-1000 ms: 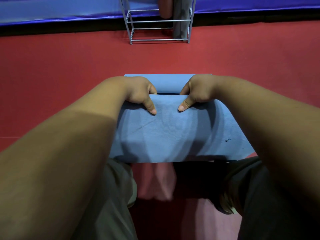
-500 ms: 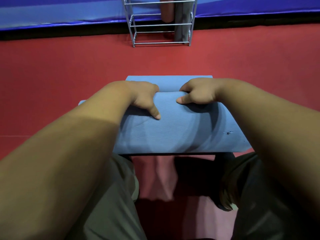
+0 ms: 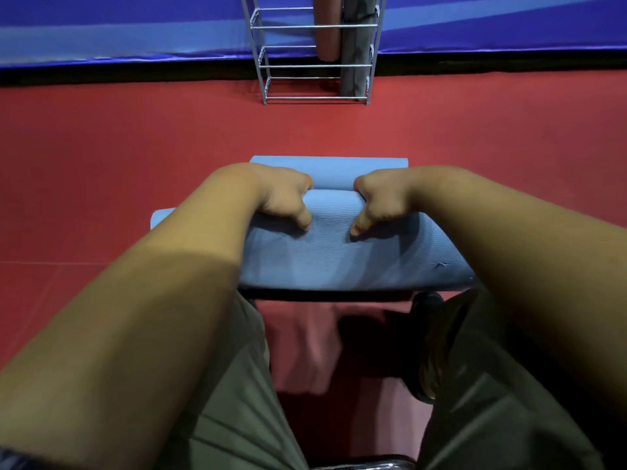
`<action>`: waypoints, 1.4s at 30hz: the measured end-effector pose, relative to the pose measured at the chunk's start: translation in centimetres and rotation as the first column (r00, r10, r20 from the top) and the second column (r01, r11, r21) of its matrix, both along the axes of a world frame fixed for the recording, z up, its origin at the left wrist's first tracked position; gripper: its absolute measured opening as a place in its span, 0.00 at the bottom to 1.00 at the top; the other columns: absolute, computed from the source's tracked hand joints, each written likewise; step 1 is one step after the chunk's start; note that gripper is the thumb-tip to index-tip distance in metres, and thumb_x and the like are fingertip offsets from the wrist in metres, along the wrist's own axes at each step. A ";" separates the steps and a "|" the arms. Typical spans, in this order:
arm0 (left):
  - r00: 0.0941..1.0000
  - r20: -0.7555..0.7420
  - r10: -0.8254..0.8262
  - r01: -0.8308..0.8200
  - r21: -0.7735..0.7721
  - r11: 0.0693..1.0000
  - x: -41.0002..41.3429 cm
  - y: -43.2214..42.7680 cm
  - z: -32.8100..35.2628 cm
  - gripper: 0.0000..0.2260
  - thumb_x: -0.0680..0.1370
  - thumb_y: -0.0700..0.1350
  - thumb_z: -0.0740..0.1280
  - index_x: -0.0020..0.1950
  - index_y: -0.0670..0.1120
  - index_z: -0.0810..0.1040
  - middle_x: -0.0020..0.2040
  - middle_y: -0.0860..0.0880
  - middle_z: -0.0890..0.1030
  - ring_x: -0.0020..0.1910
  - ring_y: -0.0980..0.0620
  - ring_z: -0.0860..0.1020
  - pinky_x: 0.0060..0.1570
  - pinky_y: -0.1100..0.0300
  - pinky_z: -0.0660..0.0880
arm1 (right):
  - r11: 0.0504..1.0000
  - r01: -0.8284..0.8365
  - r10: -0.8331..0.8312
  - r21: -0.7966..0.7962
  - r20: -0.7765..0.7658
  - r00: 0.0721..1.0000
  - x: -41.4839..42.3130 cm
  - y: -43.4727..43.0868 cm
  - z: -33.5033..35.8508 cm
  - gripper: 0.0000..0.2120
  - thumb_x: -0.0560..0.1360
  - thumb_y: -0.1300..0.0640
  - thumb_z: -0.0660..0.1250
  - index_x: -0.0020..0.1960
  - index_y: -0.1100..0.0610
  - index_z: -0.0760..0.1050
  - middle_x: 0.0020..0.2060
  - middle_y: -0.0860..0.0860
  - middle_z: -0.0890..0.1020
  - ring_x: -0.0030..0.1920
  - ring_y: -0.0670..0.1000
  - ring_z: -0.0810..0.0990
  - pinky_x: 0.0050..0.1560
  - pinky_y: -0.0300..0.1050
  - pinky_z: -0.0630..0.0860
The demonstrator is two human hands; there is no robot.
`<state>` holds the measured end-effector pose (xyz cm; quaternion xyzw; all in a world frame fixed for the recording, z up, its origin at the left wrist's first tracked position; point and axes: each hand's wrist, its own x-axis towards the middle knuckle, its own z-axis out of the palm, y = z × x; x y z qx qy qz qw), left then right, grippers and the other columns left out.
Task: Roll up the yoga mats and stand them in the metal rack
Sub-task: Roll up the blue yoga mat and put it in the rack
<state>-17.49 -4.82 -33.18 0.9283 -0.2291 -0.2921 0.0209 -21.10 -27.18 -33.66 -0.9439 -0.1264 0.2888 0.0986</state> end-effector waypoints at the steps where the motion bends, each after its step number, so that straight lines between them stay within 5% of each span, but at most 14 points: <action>1: 1.000 -0.012 0.007 -0.007 -0.020 1.000 -0.2 0.0 0.3 0.26 0.66 0.59 0.79 0.58 0.51 0.76 0.56 0.50 0.82 0.54 0.46 0.82 0.58 0.46 0.80 | 1.000 -0.004 0.004 -0.003 -0.007 1.000 -0.2 0.0 0.7 0.23 0.67 0.37 0.83 0.49 0.53 0.83 0.44 0.49 0.87 0.46 0.51 0.85 0.44 0.45 0.77; 5: 0.999 -0.046 0.013 -0.018 -0.103 0.995 -0.7 0.3 1.1 0.18 0.69 0.54 0.81 0.53 0.53 0.79 0.52 0.53 0.84 0.52 0.50 0.83 0.56 0.49 0.81 | 1.000 0.015 -0.015 0.012 0.068 0.998 -0.9 0.2 2.2 0.24 0.67 0.37 0.83 0.47 0.50 0.76 0.45 0.46 0.80 0.51 0.54 0.79 0.48 0.48 0.72; 10: 0.999 0.023 0.039 -0.036 -0.117 0.992 -1.2 0.3 1.6 0.18 0.66 0.59 0.84 0.49 0.55 0.84 0.44 0.57 0.86 0.46 0.51 0.85 0.49 0.55 0.81 | 0.991 0.097 -0.111 0.095 0.153 0.982 -1.8 -0.6 0.9 0.25 0.63 0.35 0.85 0.51 0.49 0.84 0.44 0.46 0.85 0.48 0.52 0.82 0.46 0.46 0.74; 16: 0.979 0.175 -0.100 0.093 0.046 0.995 -1.0 -2.3 0.3 0.27 0.75 0.56 0.79 0.69 0.50 0.75 0.66 0.46 0.80 0.61 0.40 0.79 0.59 0.52 0.75 | 0.989 0.078 -0.101 0.126 0.187 0.977 -1.3 -1.2 -0.8 0.22 0.66 0.35 0.83 0.51 0.47 0.84 0.41 0.44 0.84 0.45 0.50 0.80 0.45 0.45 0.72; 20: 0.990 0.117 -0.082 0.065 0.138 0.988 -1.3 -3.3 -0.9 0.32 0.69 0.63 0.79 0.60 0.50 0.67 0.54 0.49 0.77 0.52 0.41 0.78 0.52 0.48 0.78 | 0.991 0.061 -0.077 0.120 0.138 0.987 -0.5 -2.1 -1.1 0.16 0.70 0.39 0.82 0.45 0.48 0.83 0.37 0.46 0.84 0.40 0.48 0.80 0.40 0.44 0.71; 23: 0.980 0.181 -0.081 0.057 0.136 0.989 -1.2 -4.2 -1.0 0.37 0.64 0.65 0.84 0.57 0.49 0.66 0.47 0.52 0.71 0.49 0.43 0.75 0.42 0.51 0.70 | 0.990 0.053 -0.070 0.133 0.124 0.990 0.3 -2.6 -1.0 0.15 0.72 0.41 0.81 0.54 0.49 0.86 0.40 0.46 0.86 0.43 0.48 0.83 0.44 0.45 0.75; 27: 0.985 0.160 -0.071 0.059 0.076 0.995 0.6 -4.5 -1.9 0.29 0.67 0.62 0.83 0.54 0.47 0.74 0.51 0.48 0.78 0.50 0.42 0.78 0.52 0.49 0.78 | 0.994 0.027 -0.037 0.110 0.093 0.995 1.2 -3.3 -1.1 0.22 0.76 0.40 0.77 0.66 0.48 0.81 0.54 0.47 0.85 0.54 0.52 0.81 0.55 0.48 0.76; 31: 0.997 0.039 -0.067 0.064 0.061 0.996 2.4 -4.4 -2.2 0.25 0.65 0.62 0.83 0.54 0.52 0.81 0.50 0.53 0.84 0.49 0.47 0.82 0.58 0.46 0.81 | 0.999 0.006 -0.007 0.038 0.042 0.999 1.9 -2.8 -2.0 0.43 0.65 0.35 0.83 0.73 0.50 0.73 0.64 0.48 0.81 0.61 0.54 0.79 0.65 0.54 0.77; 33: 0.998 -0.014 -0.058 0.059 0.053 0.997 3.0 -4.4 -1.7 0.22 0.67 0.59 0.84 0.55 0.53 0.82 0.50 0.55 0.85 0.50 0.49 0.84 0.59 0.47 0.81 | 1.000 0.018 -0.018 -0.004 0.100 0.995 2.0 -2.3 -2.2 0.46 0.61 0.35 0.86 0.71 0.54 0.73 0.62 0.52 0.81 0.58 0.57 0.80 0.61 0.54 0.79; 38: 0.997 -0.073 -0.034 0.039 0.060 0.997 4.0 -3.7 -1.0 0.18 0.68 0.56 0.84 0.53 0.54 0.84 0.50 0.56 0.86 0.49 0.53 0.84 0.57 0.52 0.81 | 0.999 0.034 -0.038 0.028 0.187 0.982 2.8 -1.8 -2.1 0.34 0.62 0.34 0.85 0.58 0.53 0.80 0.51 0.51 0.83 0.52 0.56 0.79 0.47 0.48 0.74; 42: 0.999 -0.001 -0.035 0.034 0.118 0.992 3.6 -3.8 -1.1 0.25 0.68 0.60 0.83 0.58 0.53 0.80 0.56 0.53 0.83 0.54 0.47 0.81 0.60 0.49 0.79 | 0.996 0.050 -0.061 0.075 0.153 0.986 2.9 -1.9 -2.3 0.26 0.65 0.34 0.83 0.51 0.51 0.82 0.44 0.47 0.84 0.48 0.53 0.81 0.44 0.48 0.73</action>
